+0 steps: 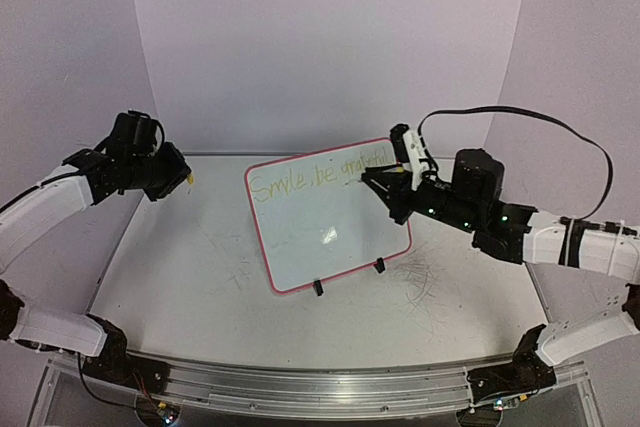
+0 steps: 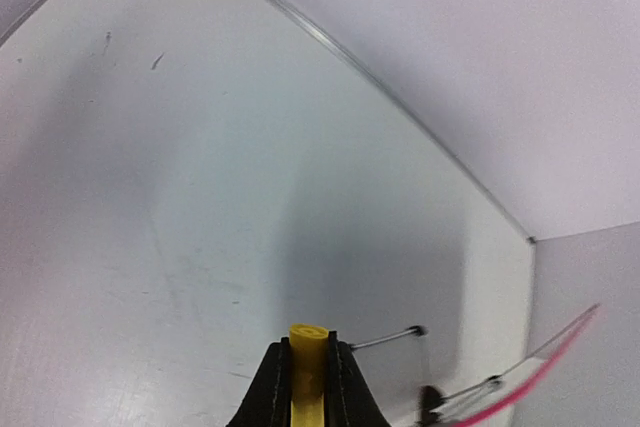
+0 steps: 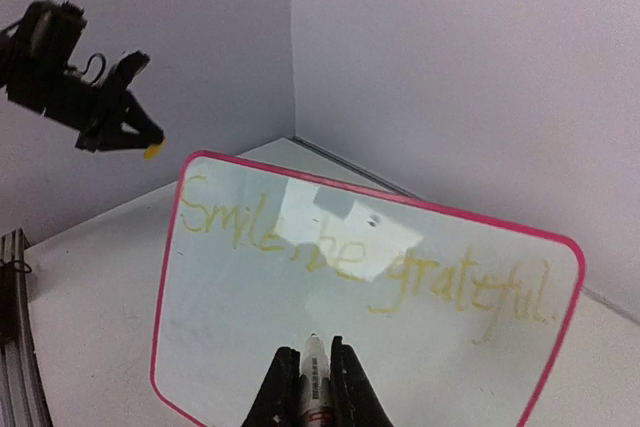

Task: Write a sentence on the whiteboard
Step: Insert the whiteboard marker without the cap into the pen cap.

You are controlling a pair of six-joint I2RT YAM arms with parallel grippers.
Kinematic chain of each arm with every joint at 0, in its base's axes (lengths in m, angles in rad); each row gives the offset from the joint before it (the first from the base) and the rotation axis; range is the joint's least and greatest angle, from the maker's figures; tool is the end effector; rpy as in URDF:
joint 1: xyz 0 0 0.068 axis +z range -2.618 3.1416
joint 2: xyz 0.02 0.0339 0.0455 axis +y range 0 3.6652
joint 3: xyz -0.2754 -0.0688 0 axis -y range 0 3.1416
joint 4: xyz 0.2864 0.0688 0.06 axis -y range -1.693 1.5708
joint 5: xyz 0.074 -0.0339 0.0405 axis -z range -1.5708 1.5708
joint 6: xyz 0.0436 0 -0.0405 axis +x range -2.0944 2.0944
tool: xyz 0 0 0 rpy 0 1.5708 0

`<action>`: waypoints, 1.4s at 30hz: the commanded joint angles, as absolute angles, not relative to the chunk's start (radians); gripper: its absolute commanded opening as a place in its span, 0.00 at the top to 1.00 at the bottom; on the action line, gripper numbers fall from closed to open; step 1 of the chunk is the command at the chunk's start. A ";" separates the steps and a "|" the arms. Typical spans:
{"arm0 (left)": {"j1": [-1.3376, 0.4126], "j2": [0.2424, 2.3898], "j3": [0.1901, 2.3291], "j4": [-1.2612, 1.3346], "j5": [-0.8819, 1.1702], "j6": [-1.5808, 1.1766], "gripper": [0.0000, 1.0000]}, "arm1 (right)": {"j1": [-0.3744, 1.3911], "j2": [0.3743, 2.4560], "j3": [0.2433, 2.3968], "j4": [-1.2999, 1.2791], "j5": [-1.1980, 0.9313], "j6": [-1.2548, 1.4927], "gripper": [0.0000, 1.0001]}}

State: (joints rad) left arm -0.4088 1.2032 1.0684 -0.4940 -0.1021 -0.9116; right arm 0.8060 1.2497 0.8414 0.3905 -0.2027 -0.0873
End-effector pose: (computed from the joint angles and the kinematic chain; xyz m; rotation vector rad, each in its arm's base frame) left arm 0.2842 -0.1183 0.3224 -0.6209 2.1804 -0.6163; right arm 0.2266 0.2488 0.3141 -0.8494 1.3973 0.7170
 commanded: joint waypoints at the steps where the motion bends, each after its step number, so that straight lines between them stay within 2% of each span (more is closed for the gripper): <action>1: -0.405 1.158 1.129 -0.494 -0.005 -1.188 1.00 | 0.962 1.369 0.957 0.669 -0.186 -0.288 1.00; 6: -0.405 1.118 1.139 -0.496 0.086 -1.379 1.00 | 1.095 1.593 1.126 0.847 -0.122 -0.449 1.00; 10: -0.405 1.089 1.124 -0.496 0.124 -1.457 1.00 | 1.177 1.787 1.309 0.899 -0.045 -0.529 1.00; 16: -0.406 1.018 1.063 -0.488 0.128 -1.540 1.00 | 1.243 1.968 1.473 0.958 0.131 -0.585 1.00; 29: -0.405 1.001 1.006 -0.407 0.211 -1.560 1.00 | 1.246 2.126 1.630 0.931 0.236 -0.570 1.00; 42: -0.406 0.999 0.989 -0.374 0.223 -1.565 1.00 | 1.245 2.144 1.630 0.912 0.226 -0.534 1.00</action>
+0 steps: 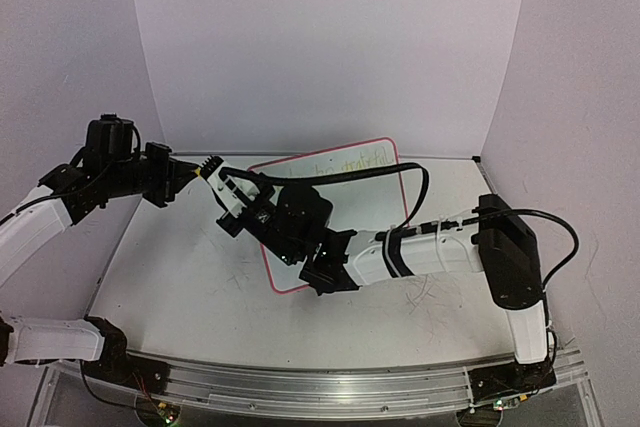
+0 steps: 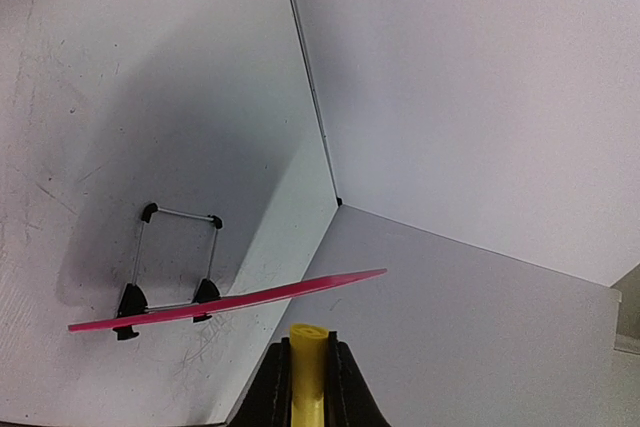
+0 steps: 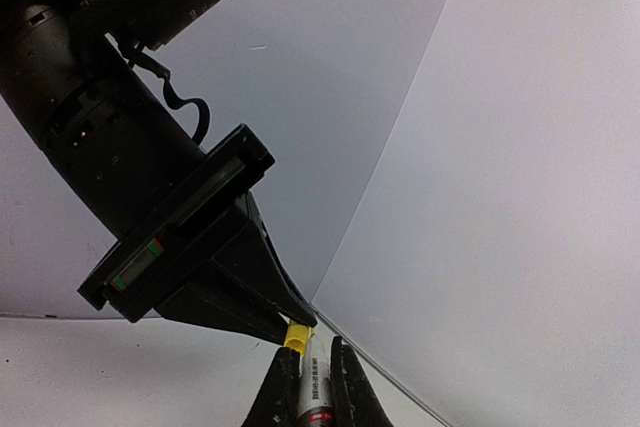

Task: Write a sentence on the whiteboard
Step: Insert the whiteboard marker without the cap into the pen cap.

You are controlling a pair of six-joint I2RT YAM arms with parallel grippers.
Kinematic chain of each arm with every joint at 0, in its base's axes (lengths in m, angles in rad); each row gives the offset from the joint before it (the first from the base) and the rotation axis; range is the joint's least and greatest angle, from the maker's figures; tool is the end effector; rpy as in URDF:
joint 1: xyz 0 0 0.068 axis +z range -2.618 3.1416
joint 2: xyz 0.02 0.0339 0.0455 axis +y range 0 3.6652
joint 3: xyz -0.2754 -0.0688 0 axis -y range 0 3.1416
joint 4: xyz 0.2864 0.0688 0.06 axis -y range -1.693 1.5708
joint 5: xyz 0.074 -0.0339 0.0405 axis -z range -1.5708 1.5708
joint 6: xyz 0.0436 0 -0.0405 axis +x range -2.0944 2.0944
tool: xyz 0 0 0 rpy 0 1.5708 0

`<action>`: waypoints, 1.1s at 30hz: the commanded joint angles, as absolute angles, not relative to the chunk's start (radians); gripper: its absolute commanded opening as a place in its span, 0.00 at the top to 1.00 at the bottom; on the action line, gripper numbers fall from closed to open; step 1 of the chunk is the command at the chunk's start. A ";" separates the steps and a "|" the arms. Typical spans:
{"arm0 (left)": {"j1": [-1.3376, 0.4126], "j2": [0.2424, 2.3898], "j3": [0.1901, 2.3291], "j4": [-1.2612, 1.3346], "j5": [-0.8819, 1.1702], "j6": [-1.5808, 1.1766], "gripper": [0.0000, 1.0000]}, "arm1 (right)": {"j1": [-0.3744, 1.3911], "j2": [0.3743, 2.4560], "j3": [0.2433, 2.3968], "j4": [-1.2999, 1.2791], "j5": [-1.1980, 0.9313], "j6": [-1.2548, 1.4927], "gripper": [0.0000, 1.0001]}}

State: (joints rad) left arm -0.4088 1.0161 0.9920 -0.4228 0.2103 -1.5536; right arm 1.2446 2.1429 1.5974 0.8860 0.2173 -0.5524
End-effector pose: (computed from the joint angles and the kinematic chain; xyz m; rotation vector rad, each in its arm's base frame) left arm 0.2422 -0.1148 0.3503 -1.1302 2.0394 -1.3541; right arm 0.1867 0.5227 0.2867 -0.8492 0.9201 0.4671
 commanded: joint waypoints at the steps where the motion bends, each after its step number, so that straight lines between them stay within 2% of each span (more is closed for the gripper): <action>1: -0.406 1.000 0.987 -0.374 0.224 -1.565 1.00 | 1.245 2.145 1.630 0.912 0.225 -0.533 1.00; 33: -0.405 0.987 0.975 -0.354 0.214 -1.583 1.00 | 1.244 2.130 1.592 0.899 0.196 -0.505 1.00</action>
State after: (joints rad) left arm -0.4088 1.0069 0.9726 -0.3992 0.2100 -1.5719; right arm 1.2446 2.1429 1.5875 0.8736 0.2103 -0.5190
